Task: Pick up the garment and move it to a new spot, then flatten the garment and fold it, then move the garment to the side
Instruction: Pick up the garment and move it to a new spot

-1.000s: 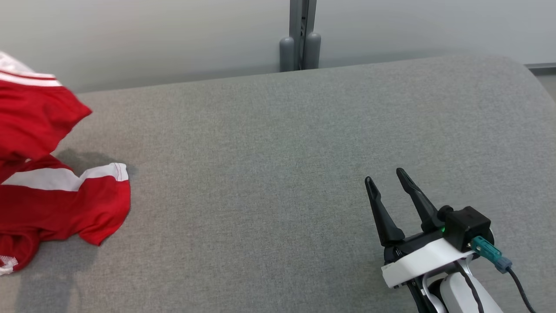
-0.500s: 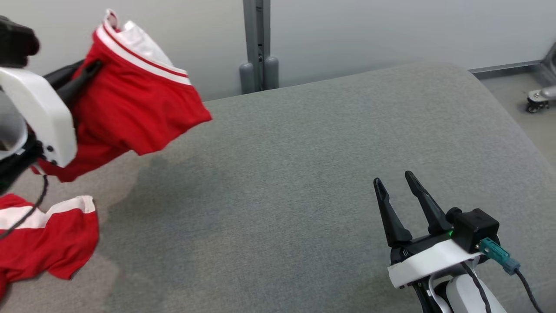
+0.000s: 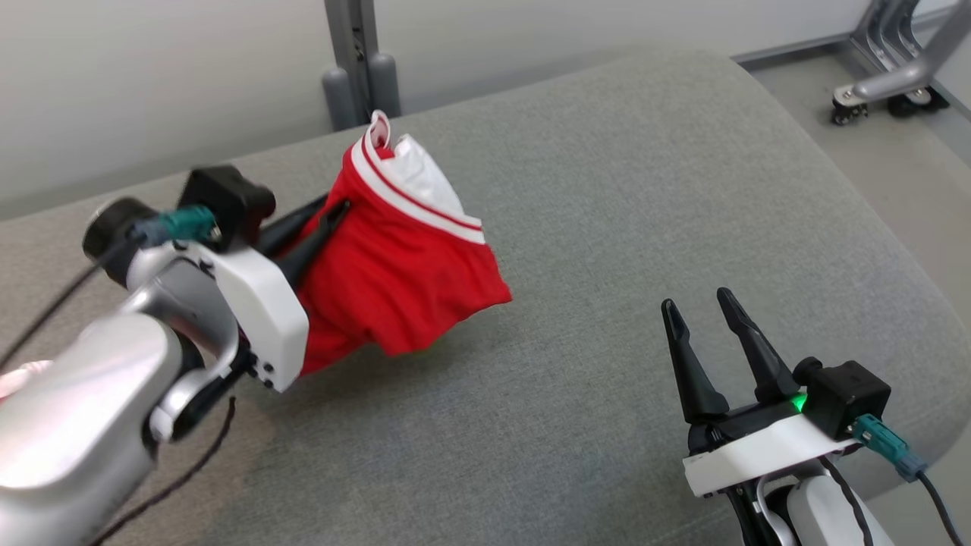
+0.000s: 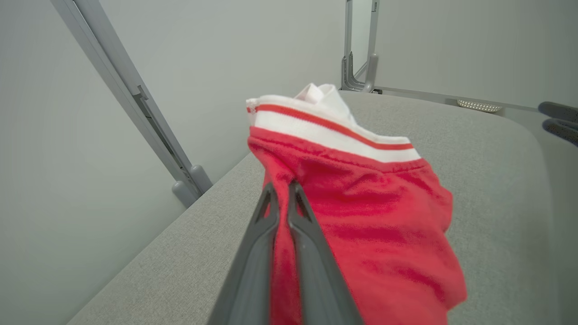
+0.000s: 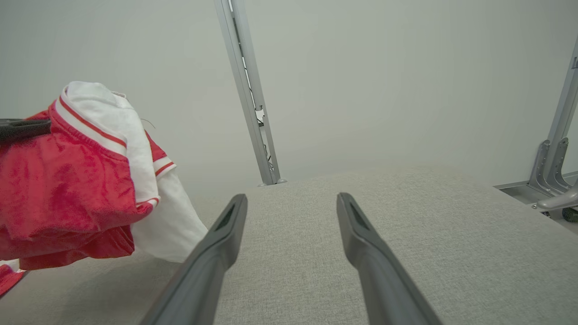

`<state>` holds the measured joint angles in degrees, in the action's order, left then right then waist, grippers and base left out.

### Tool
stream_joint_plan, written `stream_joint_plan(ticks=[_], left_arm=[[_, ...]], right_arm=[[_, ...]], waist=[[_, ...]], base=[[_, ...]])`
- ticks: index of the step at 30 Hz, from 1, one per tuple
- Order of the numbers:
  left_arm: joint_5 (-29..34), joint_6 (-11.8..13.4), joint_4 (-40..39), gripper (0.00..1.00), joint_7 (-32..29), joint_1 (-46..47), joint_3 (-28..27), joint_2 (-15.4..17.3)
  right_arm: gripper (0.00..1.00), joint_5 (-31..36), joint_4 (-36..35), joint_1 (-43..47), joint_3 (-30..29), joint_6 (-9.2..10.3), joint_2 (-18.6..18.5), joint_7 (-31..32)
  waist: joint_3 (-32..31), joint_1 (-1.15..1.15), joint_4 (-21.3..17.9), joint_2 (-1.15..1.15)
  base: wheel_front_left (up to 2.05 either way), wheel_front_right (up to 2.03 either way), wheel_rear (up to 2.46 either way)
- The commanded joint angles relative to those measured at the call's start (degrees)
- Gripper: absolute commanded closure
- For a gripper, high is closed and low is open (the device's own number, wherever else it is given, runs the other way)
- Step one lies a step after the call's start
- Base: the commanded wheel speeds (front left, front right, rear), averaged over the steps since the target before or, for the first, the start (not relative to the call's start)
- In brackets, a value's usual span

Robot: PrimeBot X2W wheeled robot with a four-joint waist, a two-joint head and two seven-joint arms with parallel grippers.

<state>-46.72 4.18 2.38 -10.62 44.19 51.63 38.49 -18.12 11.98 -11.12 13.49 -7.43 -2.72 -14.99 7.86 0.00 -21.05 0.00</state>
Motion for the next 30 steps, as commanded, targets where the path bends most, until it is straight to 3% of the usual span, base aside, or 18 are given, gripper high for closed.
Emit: stream_joint_plan(ticks=[1, 8, 13, 14, 15, 23, 30], left_arm=[[1.01, 0.26, 1.21, 1.00, 1.92, -1.44, 0.65, -0.92], [3.43, -1.66, 12.34, 1.00, 11.16, -6.37, 3.94, -6.50], [3.71, -3.21, 19.51, 1.00, 14.04, -6.54, 4.92, -9.21], [3.78, -3.79, 21.01, 0.59, 14.51, -6.39, 5.23, -9.81], [3.63, -4.27, 22.01, 0.00, 15.26, -6.07, 5.18, -10.56], [3.75, -5.35, 24.39, 0.00, 20.40, -4.50, 4.12, -12.58], [2.97, -2.58, 18.97, 0.00, 24.59, -7.36, -0.10, -9.33]], right_arm=[[0.00, -0.07, -0.45, -0.09, -0.27, -0.11, -0.32, -0.31], [0.00, 0.41, -1.86, -0.38, -1.23, -0.11, -0.31, -0.30], [0.00, 0.87, -2.04, -0.47, -1.34, -0.11, -0.31, -0.30], [0.00, 0.98, -1.91, -0.37, -1.25, -0.11, -0.30, -0.30], [0.00, 1.02, -1.72, -0.29, -1.23, -0.11, -0.30, -0.31], [0.00, 1.73, -0.42, -0.19, -1.46, -0.11, -0.32, -0.31], [0.00, 3.09, 0.89, 0.80, -3.09, -0.11, -0.30, -0.30]], waist=[[1.42, 0.00, -1.12, 0.00], [2.94, 0.00, -1.26, 0.00], [3.21, 0.00, -0.20, 0.00], [3.11, 0.00, 0.15, 0.00], [2.98, 0.00, 0.52, 0.00], [0.61, 0.00, 3.72, 0.00], [-2.45, 0.00, 6.59, 0.00]], base=[[0.00, 0.00, 0.00], [0.00, 0.00, 0.00], [0.00, 0.00, 0.00], [0.00, 0.00, 0.00], [0.00, 0.00, 0.00], [0.00, 0.00, 0.00], [0.00, 0.00, 0.00]])
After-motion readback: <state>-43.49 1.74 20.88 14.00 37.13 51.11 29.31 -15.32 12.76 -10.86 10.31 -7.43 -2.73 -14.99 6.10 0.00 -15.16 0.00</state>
